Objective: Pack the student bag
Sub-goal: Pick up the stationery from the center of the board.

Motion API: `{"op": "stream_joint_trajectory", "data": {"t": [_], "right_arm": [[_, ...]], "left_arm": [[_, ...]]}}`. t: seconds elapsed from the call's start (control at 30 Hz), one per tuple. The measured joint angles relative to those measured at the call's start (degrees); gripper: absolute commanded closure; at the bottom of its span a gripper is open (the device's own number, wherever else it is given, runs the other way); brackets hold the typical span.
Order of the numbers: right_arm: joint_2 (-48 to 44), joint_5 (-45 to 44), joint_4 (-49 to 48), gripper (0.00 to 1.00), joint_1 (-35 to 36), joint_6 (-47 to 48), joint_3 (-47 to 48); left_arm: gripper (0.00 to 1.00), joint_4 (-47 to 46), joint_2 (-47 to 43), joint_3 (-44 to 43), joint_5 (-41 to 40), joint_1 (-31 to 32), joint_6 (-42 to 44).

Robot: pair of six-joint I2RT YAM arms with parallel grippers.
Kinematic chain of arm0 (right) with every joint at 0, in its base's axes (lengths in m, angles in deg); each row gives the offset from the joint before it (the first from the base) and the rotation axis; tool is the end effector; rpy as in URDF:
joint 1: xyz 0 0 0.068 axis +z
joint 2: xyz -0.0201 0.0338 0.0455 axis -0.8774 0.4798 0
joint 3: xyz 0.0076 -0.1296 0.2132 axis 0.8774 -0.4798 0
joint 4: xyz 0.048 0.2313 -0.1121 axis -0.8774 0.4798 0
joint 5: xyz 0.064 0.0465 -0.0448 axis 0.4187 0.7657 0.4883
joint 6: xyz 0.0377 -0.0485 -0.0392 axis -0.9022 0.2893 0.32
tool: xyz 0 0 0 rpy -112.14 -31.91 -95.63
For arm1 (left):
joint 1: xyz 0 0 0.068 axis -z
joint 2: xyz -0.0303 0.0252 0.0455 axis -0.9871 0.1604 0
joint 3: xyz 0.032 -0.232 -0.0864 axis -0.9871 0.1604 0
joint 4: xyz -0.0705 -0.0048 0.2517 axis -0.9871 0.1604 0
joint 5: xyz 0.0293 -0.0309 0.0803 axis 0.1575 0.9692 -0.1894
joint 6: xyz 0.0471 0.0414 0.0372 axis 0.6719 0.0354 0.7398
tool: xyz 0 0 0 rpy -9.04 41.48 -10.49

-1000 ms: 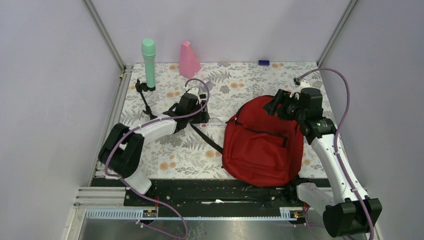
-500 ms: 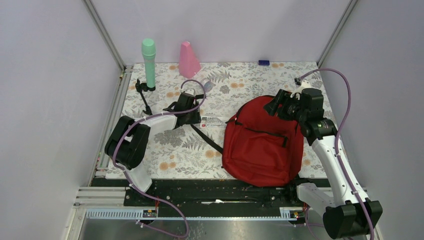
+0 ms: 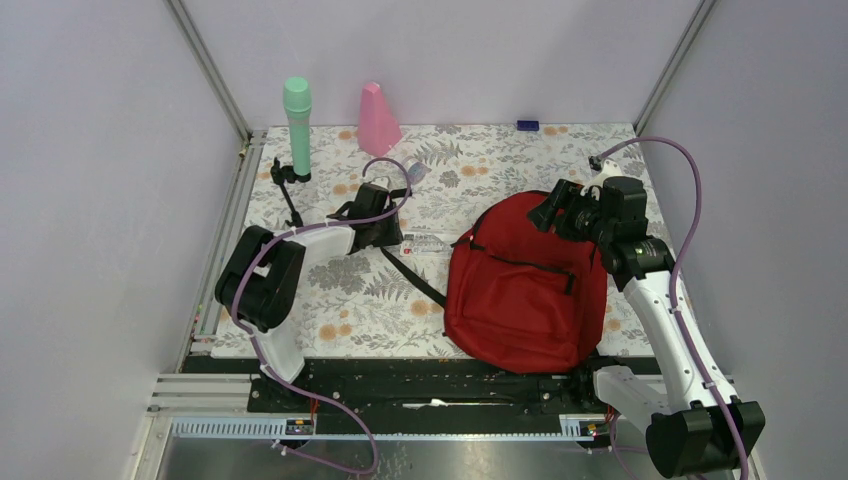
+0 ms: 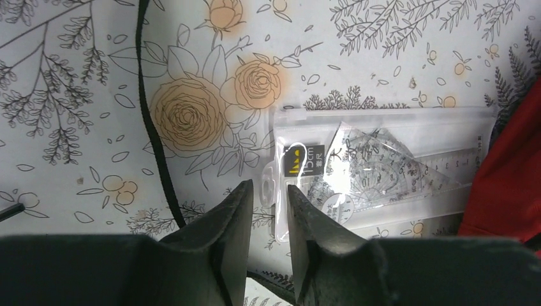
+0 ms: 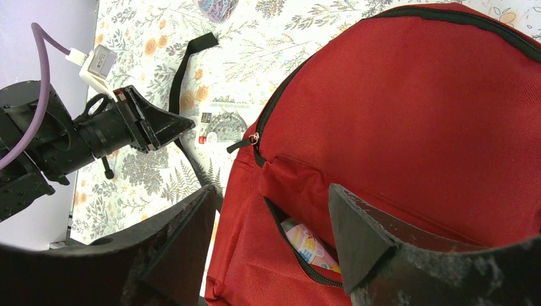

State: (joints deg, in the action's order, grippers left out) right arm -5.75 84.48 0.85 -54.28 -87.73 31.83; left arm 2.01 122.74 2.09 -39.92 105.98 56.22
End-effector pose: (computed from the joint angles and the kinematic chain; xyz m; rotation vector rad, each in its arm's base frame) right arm 0.2534 0.0482 0.3097 0.0943 2.0232 0.6106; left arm 0.3385 -0.1606 0.1183 -0.0394 2.4530 -0.4436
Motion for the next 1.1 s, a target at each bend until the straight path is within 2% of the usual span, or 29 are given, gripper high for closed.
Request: {"op": "stream_joint_trajectory", "data": {"t": [0.23,0.43,0.57,0.73,0.97,1.1], "right_arm": [[0.13,0.04,0.0,0.29,0.0,0.0,0.0],[0.22,0.11,0.02,0.29,0.0,0.0,0.0],[0.22,0.17,0.02,0.29,0.0,0.07,0.0],[0.15,1.16,0.85,0.21,0.0,1.53,0.0],[-1.9,5.42,1.55,0.1,-0.07,4.39,0.07],[-3.56,9.44,1.07,0.01,-0.15,5.29,0.09]], "left_arm": [[0.81,0.04,0.76,-0.17,1.44,0.0,-0.61],[1.0,0.07,1.09,-0.17,1.86,0.0,-1.09],[1.0,0.04,1.11,-0.17,1.99,0.0,-1.29],[1.0,-0.22,-0.22,0.17,2.4,0.0,-0.63],[1.0,-0.96,-11.61,1.2,6.23,0.0,4.15],[1.0,0.87,-19.26,-0.57,8.76,0.35,7.37]]}}
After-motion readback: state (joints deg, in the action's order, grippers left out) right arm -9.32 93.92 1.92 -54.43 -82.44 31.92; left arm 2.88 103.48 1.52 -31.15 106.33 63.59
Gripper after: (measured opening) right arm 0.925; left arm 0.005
